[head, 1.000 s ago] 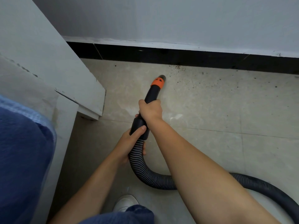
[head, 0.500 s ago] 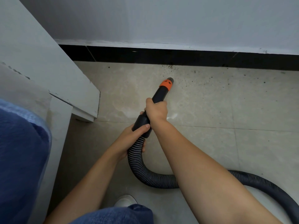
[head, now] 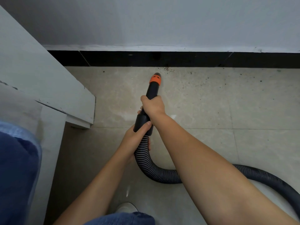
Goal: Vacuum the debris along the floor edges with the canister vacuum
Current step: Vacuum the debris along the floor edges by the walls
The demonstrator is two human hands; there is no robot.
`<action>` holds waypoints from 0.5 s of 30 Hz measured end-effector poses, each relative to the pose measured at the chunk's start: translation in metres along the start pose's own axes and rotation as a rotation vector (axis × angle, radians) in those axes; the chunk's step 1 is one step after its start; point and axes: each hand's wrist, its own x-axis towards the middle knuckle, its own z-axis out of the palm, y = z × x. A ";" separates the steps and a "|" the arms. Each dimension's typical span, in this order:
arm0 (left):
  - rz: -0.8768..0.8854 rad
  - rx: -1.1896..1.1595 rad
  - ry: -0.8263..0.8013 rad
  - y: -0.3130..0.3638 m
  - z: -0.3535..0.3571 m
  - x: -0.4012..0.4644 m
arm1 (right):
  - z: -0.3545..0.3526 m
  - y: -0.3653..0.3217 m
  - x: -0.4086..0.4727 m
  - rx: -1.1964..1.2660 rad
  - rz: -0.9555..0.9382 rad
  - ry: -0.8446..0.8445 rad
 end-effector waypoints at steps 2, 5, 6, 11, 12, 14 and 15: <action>-0.002 0.006 -0.016 0.003 0.004 0.005 | -0.006 -0.003 0.006 0.007 0.003 0.028; -0.018 0.023 -0.039 0.007 0.011 0.014 | -0.018 -0.003 0.015 0.034 0.007 0.060; -0.023 0.028 -0.049 0.008 0.014 0.017 | -0.021 -0.004 0.017 0.038 0.005 0.071; -0.023 0.038 -0.076 0.012 0.018 0.027 | -0.024 -0.007 0.027 0.038 -0.026 0.106; -0.017 0.029 -0.067 0.012 0.017 0.027 | -0.022 -0.009 0.027 0.024 -0.030 0.092; -0.006 0.002 -0.038 0.009 0.016 0.027 | -0.017 -0.011 0.027 0.002 -0.035 0.052; -0.004 -0.018 -0.023 0.007 0.015 0.026 | -0.014 -0.011 0.026 -0.005 -0.035 0.031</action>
